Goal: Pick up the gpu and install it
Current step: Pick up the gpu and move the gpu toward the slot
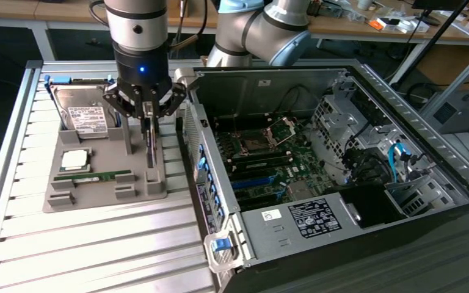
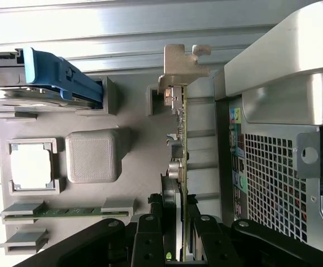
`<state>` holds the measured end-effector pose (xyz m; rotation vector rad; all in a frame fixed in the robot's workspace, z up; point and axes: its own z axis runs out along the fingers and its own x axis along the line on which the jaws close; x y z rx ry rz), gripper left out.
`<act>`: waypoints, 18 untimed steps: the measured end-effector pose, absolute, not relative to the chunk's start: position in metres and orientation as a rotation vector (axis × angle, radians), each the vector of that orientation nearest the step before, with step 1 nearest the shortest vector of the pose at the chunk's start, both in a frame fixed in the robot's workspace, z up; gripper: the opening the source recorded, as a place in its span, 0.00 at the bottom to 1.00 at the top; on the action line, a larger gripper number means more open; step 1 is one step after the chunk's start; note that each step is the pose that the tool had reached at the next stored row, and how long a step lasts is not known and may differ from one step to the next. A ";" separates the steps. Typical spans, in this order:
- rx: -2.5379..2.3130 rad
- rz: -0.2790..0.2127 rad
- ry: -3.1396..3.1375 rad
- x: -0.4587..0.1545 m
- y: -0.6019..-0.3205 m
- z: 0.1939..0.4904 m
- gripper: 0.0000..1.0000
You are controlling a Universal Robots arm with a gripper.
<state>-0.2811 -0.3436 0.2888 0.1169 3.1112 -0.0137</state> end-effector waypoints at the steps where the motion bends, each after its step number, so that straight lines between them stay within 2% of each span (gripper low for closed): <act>1: 0.117 -0.014 3.111 -0.281 -0.344 0.289 0.27; 18: 0.117 -0.014 3.111 -0.281 -0.344 0.295 0.27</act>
